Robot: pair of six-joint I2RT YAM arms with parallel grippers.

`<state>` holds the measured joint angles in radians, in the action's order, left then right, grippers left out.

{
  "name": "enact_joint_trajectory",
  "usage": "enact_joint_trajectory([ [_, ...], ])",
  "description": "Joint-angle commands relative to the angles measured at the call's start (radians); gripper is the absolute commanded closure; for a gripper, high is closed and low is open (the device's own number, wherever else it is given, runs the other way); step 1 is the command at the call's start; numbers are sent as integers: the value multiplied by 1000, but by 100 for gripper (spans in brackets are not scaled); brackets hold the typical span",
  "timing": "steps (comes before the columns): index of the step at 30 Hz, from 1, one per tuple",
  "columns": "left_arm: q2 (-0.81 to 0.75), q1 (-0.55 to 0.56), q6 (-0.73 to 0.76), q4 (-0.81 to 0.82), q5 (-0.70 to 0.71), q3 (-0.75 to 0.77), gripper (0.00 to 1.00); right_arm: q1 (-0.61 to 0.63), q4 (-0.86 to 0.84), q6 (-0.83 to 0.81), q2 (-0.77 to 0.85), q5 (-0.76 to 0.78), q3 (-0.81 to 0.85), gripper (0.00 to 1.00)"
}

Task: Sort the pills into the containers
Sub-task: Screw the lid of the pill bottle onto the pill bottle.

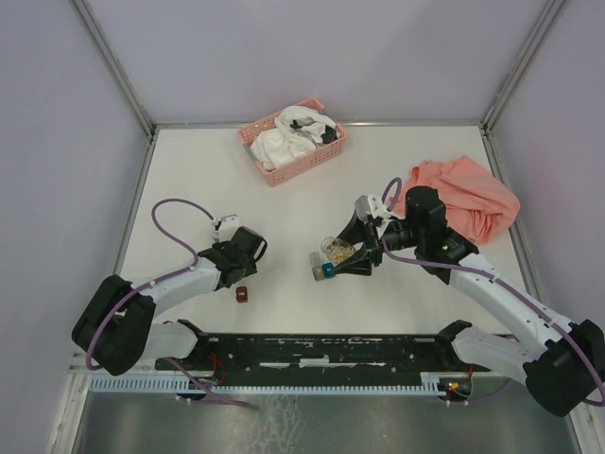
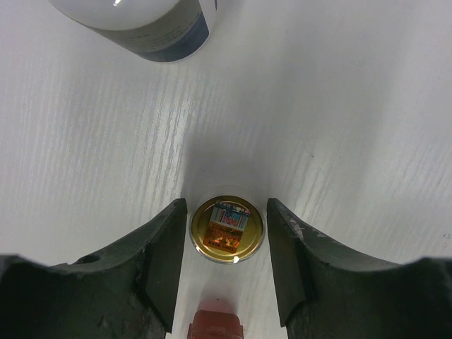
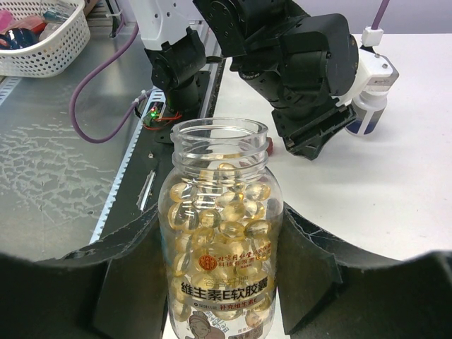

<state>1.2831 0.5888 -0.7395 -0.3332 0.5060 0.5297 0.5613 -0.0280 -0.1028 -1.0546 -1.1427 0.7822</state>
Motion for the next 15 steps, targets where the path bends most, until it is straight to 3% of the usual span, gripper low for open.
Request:
enact_joint_trajectory([
  [1, -2, -4, -10, 23, -48, -16, 44, 4, -29, -11, 12, -20, 51, 91],
  [15, -41, 3, -24, -24, -75, -14, 44, 3, -30, -7, 11, -25, 52, 91],
])
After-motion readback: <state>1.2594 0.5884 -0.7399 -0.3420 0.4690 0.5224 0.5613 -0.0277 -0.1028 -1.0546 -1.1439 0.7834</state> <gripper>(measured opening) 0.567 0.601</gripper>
